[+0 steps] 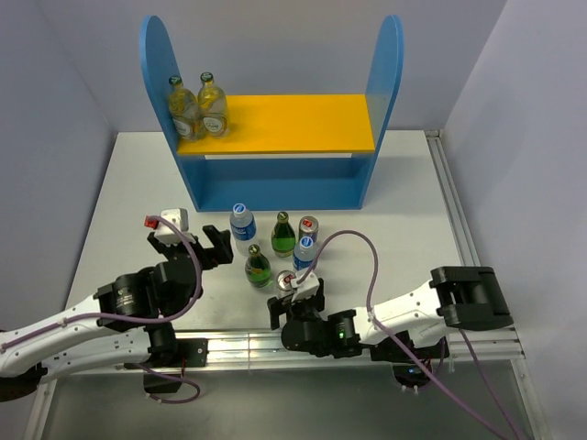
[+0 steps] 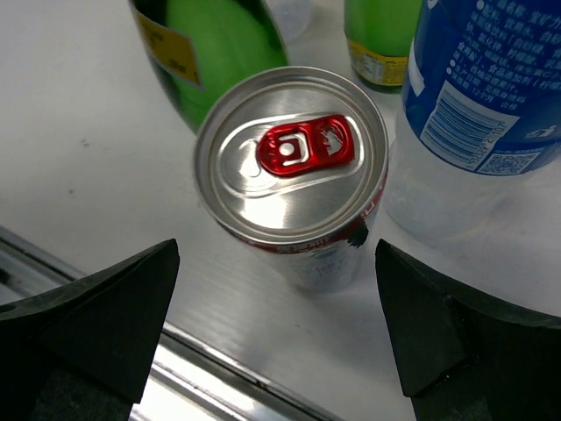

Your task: Place and organize the beverage onto the shelf

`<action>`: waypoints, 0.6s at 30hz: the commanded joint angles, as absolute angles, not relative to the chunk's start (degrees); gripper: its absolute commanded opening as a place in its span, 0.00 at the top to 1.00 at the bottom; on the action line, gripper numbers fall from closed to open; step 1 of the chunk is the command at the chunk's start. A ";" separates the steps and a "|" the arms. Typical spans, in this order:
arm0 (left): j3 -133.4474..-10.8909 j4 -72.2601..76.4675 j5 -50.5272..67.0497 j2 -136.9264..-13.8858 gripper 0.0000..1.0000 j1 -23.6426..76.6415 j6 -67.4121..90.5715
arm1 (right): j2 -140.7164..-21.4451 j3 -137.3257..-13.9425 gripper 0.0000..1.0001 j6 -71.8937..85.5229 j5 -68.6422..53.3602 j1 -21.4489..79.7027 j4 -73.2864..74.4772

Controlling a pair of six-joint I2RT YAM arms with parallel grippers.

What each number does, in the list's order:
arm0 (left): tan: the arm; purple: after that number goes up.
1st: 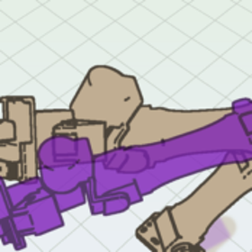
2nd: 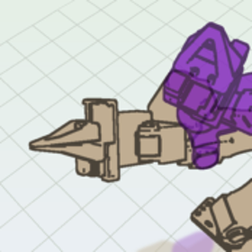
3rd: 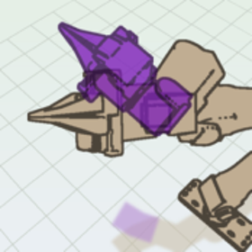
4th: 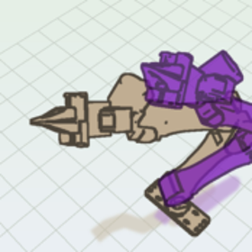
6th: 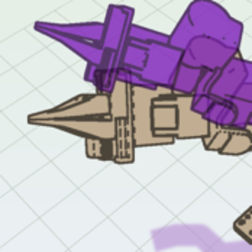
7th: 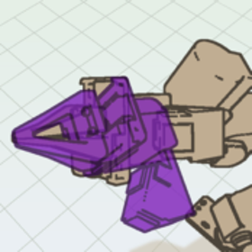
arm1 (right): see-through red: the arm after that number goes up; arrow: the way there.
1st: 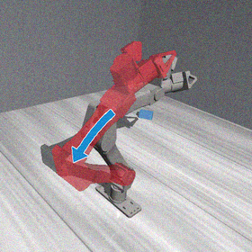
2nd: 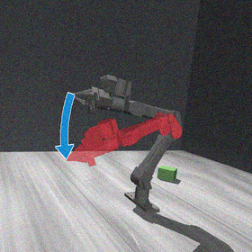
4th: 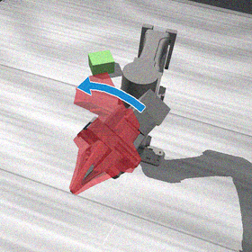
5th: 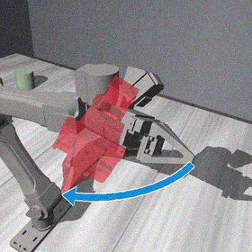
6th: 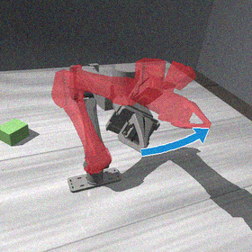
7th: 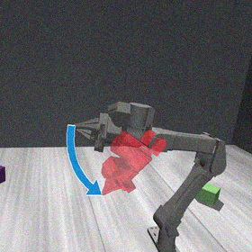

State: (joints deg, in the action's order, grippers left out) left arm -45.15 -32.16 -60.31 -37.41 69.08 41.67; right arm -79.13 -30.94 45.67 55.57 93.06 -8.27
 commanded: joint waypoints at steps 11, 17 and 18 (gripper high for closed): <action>-42.19 -27.78 -61.43 -38.14 0.01 69.26 41.57 | -89.56 -34.10 0.22 48.43 70.92 91.58 -13.19; -41.66 -27.60 -61.44 -37.88 0.01 69.26 41.92 | -89.21 -33.31 0.46 42.64 71.54 91.58 -18.80; -41.66 -27.77 -61.35 -37.79 0.01 69.26 42.10 | -88.43 -34.18 0.49 41.32 71.11 91.58 -18.46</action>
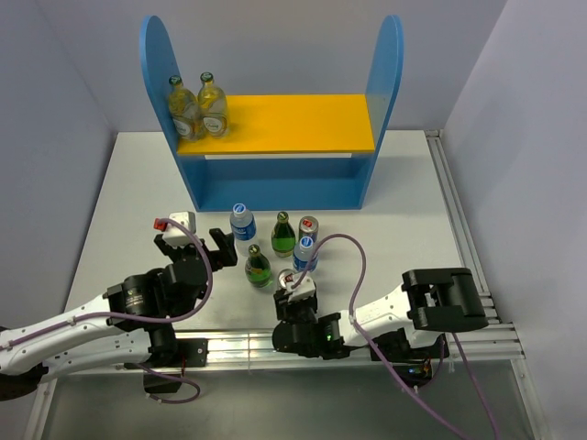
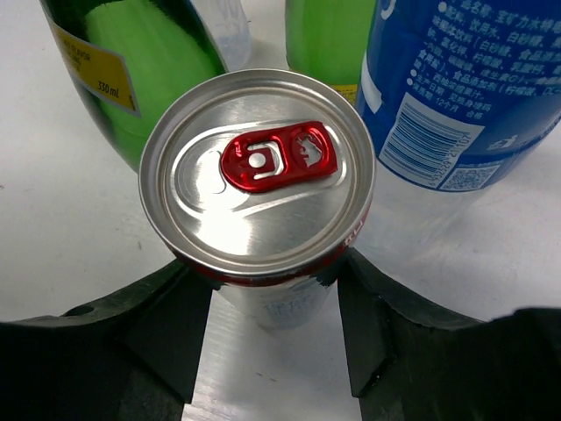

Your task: Place and organize the beverage onto the shelf

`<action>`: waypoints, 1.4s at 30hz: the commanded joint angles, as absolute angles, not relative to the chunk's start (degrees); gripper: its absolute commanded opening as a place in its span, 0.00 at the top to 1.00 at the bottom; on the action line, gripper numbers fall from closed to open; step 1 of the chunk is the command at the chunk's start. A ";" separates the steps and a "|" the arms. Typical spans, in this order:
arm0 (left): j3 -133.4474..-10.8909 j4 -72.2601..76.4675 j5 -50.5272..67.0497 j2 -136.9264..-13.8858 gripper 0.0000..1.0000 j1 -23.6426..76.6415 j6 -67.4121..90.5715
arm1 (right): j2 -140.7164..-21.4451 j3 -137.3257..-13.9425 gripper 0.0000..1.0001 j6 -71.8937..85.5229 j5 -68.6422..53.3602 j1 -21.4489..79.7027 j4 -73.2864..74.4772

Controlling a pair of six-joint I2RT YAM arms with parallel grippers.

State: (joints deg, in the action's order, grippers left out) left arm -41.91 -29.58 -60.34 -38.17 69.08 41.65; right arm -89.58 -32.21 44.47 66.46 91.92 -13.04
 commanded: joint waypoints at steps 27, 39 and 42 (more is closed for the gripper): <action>-60.21 -53.09 -59.59 -42.63 0.01 69.26 46.15 | -68.37 -85.22 1.00 8.00 52.13 64.80 16.08; -56.60 -50.98 -59.06 -38.67 0.01 69.26 45.44 | -86.30 -100.62 1.00 9.32 35.17 36.93 17.14; -56.60 -51.68 -58.89 -39.55 0.01 69.26 46.05 | -91.04 -102.82 1.00 7.91 34.81 34.20 16.00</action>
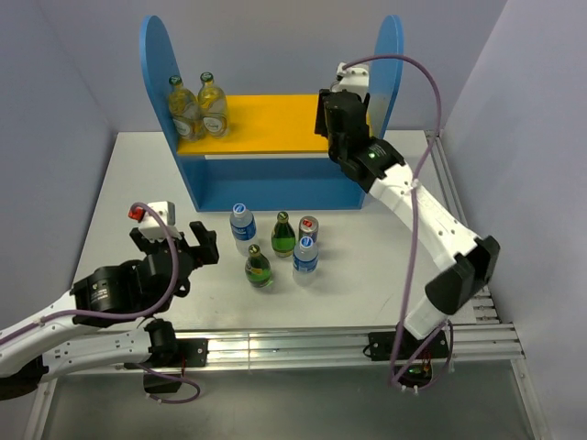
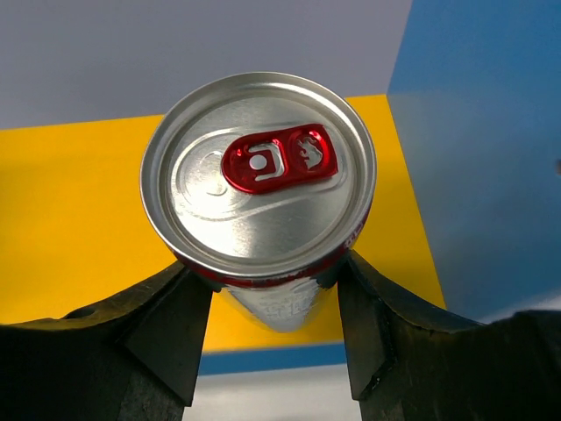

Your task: Place and organize the beverage onto the shelf

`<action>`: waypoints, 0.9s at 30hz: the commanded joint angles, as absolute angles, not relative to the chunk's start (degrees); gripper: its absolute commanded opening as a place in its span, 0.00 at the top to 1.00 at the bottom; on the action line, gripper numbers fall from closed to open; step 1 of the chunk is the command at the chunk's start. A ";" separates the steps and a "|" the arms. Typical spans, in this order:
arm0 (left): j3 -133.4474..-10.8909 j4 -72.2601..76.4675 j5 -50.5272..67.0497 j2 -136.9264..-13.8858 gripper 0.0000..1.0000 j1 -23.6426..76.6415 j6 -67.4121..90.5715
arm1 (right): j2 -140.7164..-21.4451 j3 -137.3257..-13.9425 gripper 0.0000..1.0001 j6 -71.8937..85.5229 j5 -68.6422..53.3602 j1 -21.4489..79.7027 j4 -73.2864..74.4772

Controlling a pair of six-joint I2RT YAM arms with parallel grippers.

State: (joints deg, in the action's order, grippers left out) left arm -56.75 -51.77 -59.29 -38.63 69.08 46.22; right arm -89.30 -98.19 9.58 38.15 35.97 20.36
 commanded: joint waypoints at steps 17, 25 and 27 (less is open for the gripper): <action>-56.34 -51.86 -58.89 -38.76 0.01 69.35 46.76 | -99.40 -102.22 0.72 9.57 34.72 27.60 13.18; -56.43 -52.38 -59.41 -39.37 0.01 69.34 47.28 | -95.02 -98.26 0.15 11.16 33.66 27.69 13.44; -56.51 -52.56 -59.59 -39.64 0.01 69.26 47.37 | -93.52 -97.04 0.09 11.78 33.75 28.04 13.88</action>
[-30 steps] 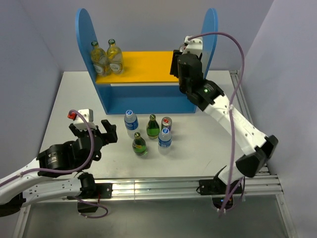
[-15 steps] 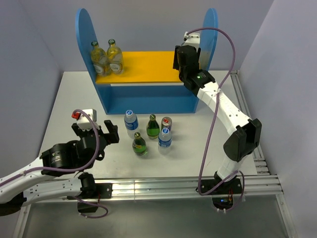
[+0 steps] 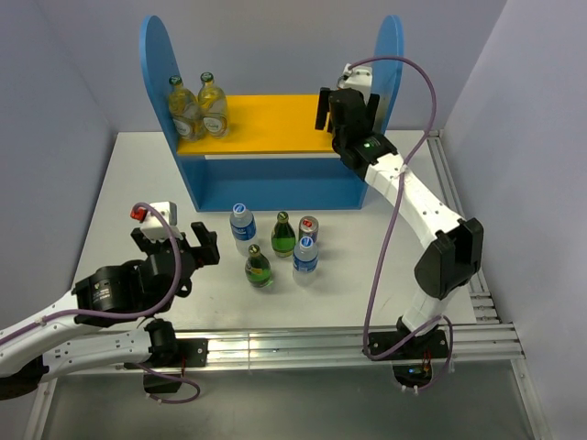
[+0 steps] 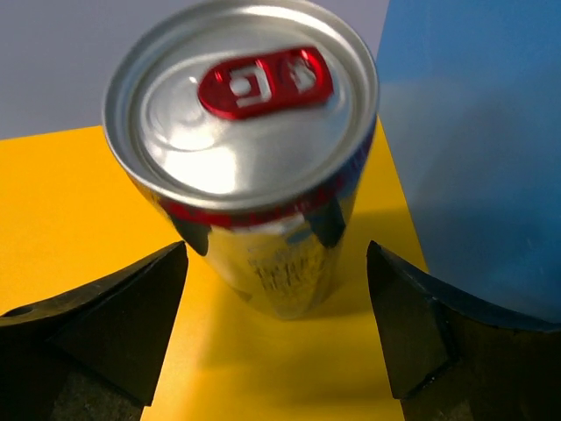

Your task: Place and organize the beverage onto the shelf

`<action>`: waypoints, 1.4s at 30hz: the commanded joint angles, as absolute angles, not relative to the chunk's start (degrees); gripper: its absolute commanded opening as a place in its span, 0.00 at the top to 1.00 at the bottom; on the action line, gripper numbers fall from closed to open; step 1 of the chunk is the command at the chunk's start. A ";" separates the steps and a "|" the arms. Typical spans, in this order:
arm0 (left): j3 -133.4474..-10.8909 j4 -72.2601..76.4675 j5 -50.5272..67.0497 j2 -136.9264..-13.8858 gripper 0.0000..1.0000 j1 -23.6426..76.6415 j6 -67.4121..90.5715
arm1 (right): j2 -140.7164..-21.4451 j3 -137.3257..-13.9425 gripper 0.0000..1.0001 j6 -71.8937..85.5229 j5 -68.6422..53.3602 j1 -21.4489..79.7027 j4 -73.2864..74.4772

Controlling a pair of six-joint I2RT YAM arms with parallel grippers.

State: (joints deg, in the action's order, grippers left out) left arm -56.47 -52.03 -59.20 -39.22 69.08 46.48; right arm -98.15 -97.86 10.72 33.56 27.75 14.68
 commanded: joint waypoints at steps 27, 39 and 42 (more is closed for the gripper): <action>-56.78 -53.35 -60.73 -40.60 0.01 69.26 48.51 | -46.49 -34.81 0.00 37.41 43.49 76.89 10.80; -56.60 -53.17 -60.56 -40.43 0.01 69.26 48.43 | -63.18 -32.17 0.00 42.62 50.52 78.40 2.03; -56.69 -53.26 -60.56 -40.61 0.01 69.26 48.52 | -69.15 -32.87 0.00 42.63 55.97 78.05 -1.39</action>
